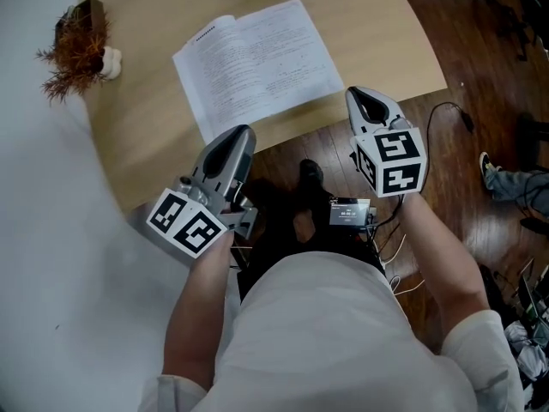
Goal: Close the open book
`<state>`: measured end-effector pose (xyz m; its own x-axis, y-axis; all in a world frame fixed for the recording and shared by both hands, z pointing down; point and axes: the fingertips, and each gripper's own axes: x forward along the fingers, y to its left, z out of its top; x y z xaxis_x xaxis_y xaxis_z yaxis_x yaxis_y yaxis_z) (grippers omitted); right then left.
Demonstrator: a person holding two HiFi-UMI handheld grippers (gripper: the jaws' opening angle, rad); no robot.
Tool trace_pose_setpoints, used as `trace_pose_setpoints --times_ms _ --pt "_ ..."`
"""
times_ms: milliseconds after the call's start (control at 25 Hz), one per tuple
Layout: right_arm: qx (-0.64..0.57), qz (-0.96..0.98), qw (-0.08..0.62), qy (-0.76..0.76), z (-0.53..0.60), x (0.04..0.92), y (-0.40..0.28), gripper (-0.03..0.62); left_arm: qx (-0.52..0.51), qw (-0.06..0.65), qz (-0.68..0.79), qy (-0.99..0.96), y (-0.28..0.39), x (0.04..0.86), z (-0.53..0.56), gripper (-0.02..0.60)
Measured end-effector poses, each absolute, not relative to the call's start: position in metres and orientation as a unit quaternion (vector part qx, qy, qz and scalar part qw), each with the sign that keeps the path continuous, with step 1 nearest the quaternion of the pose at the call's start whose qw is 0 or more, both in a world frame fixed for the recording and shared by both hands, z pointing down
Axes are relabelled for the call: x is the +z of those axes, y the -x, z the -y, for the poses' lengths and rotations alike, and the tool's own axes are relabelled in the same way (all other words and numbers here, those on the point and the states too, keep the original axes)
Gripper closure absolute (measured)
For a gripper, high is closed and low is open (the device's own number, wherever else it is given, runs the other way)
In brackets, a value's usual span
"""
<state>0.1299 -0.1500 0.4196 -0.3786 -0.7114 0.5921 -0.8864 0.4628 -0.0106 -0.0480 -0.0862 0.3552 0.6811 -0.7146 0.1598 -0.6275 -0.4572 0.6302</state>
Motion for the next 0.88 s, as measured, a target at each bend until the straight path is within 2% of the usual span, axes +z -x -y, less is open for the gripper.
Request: trace_pose_setpoints --times_ms 880 --pt "0.104 0.872 0.241 -0.413 0.103 0.318 -0.061 0.591 -0.096 0.284 0.373 -0.878 0.071 0.269 0.043 0.584"
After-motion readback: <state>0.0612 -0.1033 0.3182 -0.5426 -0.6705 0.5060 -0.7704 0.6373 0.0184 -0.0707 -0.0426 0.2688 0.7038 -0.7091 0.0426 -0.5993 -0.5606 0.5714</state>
